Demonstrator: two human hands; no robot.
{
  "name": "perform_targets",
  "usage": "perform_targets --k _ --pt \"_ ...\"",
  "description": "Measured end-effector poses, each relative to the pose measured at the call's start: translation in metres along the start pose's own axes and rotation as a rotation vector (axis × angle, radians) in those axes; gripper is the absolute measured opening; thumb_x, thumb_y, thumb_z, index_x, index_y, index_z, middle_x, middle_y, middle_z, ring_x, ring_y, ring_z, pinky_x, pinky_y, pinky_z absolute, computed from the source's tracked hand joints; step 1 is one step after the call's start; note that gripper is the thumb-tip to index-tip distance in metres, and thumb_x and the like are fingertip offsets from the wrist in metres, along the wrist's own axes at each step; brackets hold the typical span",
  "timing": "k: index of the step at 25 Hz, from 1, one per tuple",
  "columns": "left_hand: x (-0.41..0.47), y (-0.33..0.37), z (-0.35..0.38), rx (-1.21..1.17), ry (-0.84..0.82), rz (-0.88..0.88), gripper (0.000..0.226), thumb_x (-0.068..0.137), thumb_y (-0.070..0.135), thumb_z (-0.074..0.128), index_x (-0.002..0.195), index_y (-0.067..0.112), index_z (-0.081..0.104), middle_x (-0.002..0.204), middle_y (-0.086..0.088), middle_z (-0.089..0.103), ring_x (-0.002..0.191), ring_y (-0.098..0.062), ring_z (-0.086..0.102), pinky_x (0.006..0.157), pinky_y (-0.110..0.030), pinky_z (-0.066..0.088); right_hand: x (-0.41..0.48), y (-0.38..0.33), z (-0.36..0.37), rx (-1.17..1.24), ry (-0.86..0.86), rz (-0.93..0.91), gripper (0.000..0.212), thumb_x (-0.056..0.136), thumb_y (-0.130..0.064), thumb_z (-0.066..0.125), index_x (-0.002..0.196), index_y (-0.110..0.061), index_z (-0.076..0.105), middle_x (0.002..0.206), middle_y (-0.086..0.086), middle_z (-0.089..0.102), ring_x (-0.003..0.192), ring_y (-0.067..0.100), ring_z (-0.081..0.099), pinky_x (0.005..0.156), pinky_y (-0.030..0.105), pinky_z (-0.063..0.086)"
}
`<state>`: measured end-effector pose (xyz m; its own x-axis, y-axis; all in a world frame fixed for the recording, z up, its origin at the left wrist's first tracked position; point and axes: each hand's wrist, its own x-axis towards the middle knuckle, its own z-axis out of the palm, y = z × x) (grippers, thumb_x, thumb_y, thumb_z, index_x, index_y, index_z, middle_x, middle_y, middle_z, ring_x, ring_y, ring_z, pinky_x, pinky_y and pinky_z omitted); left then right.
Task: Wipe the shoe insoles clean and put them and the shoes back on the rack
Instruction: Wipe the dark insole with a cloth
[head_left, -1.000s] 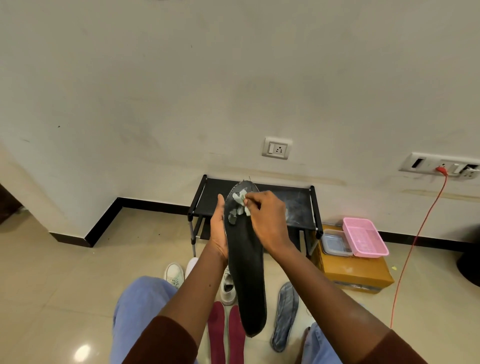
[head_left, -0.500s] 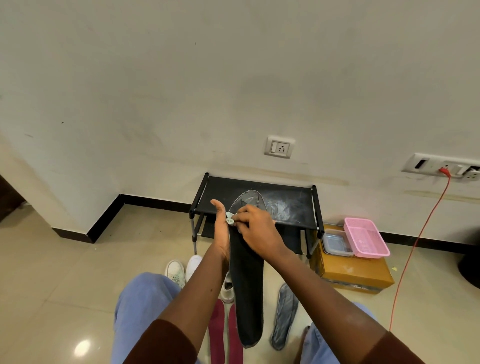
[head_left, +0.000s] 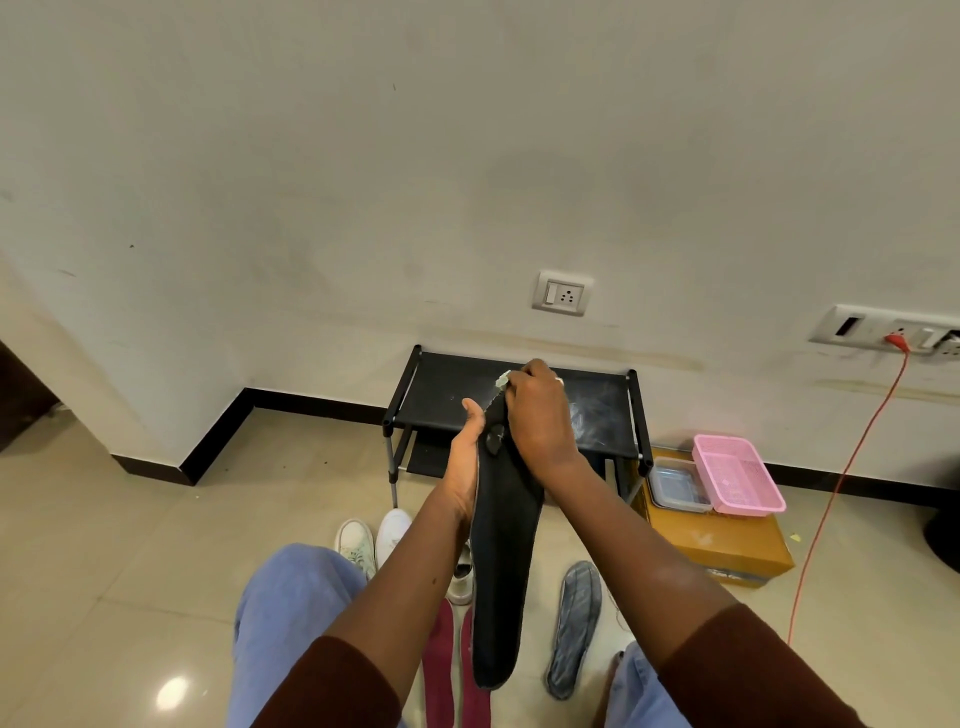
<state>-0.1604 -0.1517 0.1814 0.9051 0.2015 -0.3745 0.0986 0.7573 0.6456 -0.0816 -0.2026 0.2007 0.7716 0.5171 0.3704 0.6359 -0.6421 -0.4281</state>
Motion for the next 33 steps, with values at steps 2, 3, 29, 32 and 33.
perform_targets --k 2,3,29,32,33 --pt "0.0 -0.003 0.001 0.02 0.007 -0.007 0.064 0.096 0.058 0.014 0.1 0.015 0.062 0.078 -0.006 0.074 0.082 -0.02 0.067 0.07 -0.033 0.052 0.003 0.005 -0.001 0.008 0.004 0.047 0.023 0.094 -0.004 0.045 0.097 0.005 0.067 0.103 0.018 0.058 0.089 0.031 0.056 0.071 0.03 0.044" --pt "0.002 -0.004 0.0 0.008 0.006 -0.004 0.064 0.096 0.058 0.014 0.101 0.015 0.061 0.079 -0.006 0.074 0.085 -0.021 0.064 0.072 -0.034 0.051 0.003 0.007 -0.001 0.019 -0.005 0.042 0.024 0.095 -0.005 0.044 0.099 0.004 0.066 0.104 0.017 0.058 0.09 0.03 0.056 0.071 0.03 0.044" --pt "0.001 -0.006 -0.004 -0.076 -0.02 0.014 0.052 0.098 0.048 0.029 0.098 0.009 0.064 0.077 -0.009 0.073 0.069 -0.019 0.071 0.068 -0.031 0.054 -0.025 0.009 -0.001 0.033 -0.002 0.046 0.032 0.084 0.005 0.05 0.112 0.0 0.063 0.114 0.014 0.055 0.106 0.027 0.049 0.087 0.028 0.041" --pt "0.003 -0.003 -0.007 -0.154 -0.036 0.047 0.06 0.097 0.051 0.032 0.088 0.008 0.073 0.081 -0.011 0.072 0.075 -0.021 0.071 0.07 -0.029 0.057 -0.036 0.004 0.002 0.079 -0.034 -0.07 0.029 0.084 0.007 0.051 0.107 -0.001 0.067 0.107 0.015 0.06 0.099 0.027 0.054 0.087 0.03 0.045" --pt "0.003 -0.002 -0.006 -0.17 -0.039 0.052 0.061 0.096 0.051 0.033 0.085 0.007 0.074 0.081 -0.011 0.071 0.074 -0.021 0.071 0.069 -0.028 0.057 -0.039 0.001 0.003 0.082 -0.044 -0.106 0.027 0.083 0.007 0.052 0.104 0.0 0.068 0.103 0.016 0.061 0.096 0.028 0.056 0.085 0.034 0.047"
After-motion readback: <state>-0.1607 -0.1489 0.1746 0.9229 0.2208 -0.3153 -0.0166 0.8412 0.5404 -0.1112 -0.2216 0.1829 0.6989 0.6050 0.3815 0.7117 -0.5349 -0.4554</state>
